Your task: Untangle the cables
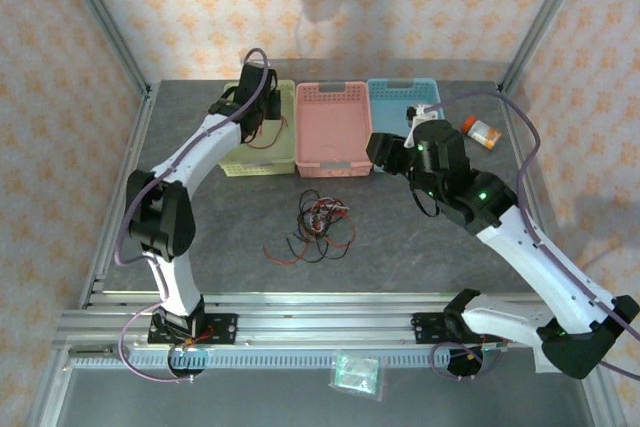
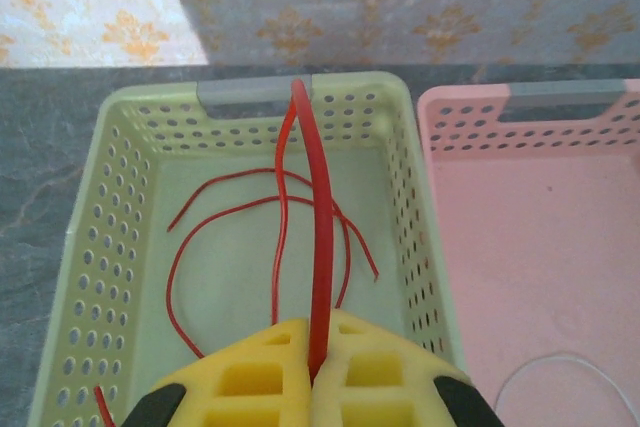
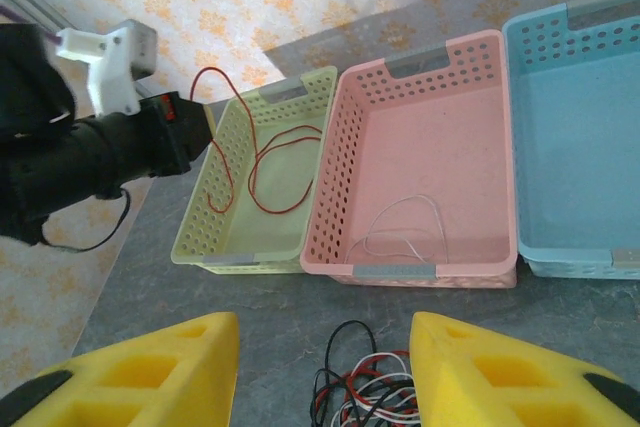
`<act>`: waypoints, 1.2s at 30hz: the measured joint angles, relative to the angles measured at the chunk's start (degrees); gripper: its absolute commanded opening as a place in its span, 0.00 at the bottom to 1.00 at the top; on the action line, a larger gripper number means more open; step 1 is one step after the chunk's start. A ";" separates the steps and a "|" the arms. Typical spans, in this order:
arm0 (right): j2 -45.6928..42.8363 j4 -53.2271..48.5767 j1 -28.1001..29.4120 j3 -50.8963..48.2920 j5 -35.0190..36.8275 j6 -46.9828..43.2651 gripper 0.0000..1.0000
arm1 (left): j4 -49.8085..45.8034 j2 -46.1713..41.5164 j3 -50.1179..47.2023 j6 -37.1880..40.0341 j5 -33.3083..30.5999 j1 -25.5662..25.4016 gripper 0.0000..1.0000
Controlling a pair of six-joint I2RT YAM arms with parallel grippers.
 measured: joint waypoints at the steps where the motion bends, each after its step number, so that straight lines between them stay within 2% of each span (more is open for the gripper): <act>1: -0.20 -0.31 0.00 0.00 0.11 0.00 0.48 | -0.59 2.03 1.92 -0.57 -0.33 0.20 0.00; 11: -3.26 -2.32 0.00 -0.37 1.88 0.48 0.48 | -11.98 19.12 21.70 -7.52 -10.67 0.24 0.00; 17: -3.54 1.42 0.00 -6.62 -0.85 0.98 0.50 | -16.41 26.34 28.74 -10.19 -11.54 0.70 0.00; 22: -4.02 11.19 0.00 -15.08 -5.31 1.84 0.51 | -17.22 28.28 28.92 -11.76 -7.96 1.77 0.22; 29: -1.33 18.47 0.00 -16.57 -6.01 3.65 0.54 | -16.72 27.50 27.52 -13.53 -4.52 2.82 0.40; 32: 0.98 18.51 0.00 -16.52 -5.29 4.00 0.53 | -14.69 23.17 21.29 -13.42 -1.81 2.82 0.48; 36: 3.23 16.94 0.00 -16.50 -3.72 4.48 0.52 | -10.03 11.67 9.14 -13.53 2.19 2.80 0.63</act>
